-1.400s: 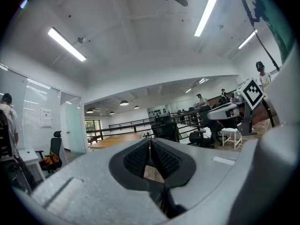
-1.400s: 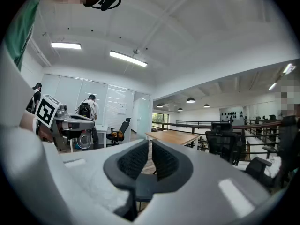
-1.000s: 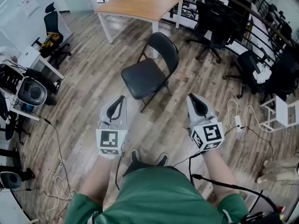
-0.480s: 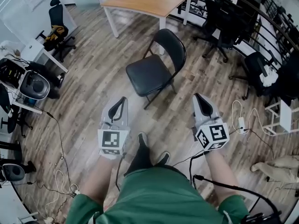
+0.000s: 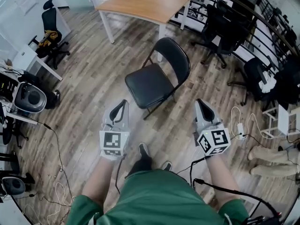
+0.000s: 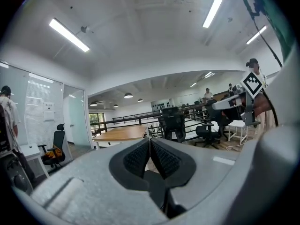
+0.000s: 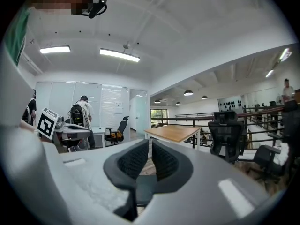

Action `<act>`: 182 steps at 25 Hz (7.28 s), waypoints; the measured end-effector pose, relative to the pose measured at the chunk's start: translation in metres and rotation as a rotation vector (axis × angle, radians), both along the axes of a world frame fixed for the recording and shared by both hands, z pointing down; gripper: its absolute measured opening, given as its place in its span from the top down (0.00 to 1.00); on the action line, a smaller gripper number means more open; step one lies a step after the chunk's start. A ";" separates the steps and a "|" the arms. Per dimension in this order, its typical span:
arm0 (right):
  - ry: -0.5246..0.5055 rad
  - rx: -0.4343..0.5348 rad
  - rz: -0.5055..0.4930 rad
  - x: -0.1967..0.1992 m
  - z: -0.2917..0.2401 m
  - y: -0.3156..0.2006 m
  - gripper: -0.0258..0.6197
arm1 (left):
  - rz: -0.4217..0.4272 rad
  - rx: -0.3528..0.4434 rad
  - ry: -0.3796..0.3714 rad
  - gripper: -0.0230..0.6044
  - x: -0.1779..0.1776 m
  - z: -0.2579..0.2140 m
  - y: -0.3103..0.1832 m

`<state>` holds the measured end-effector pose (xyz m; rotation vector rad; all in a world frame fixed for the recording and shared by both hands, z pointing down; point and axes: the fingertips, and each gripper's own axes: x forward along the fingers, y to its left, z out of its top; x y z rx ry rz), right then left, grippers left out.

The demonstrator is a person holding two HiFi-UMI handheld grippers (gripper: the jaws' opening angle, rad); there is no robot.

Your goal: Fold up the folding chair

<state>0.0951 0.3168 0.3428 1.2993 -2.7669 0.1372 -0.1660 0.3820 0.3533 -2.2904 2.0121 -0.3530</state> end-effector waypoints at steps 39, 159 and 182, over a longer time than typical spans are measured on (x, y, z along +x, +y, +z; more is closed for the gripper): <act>-0.006 -0.203 0.007 -0.060 0.089 -0.272 0.92 | -0.086 -0.301 0.056 0.94 -0.104 0.171 -0.251; 0.069 -0.283 0.034 -0.016 0.165 -0.481 0.72 | -0.288 -0.911 1.286 0.34 0.092 0.432 -0.429; 0.100 -0.219 -0.004 -0.024 0.132 -0.471 0.72 | -0.168 -0.900 1.314 0.34 0.186 0.363 -0.521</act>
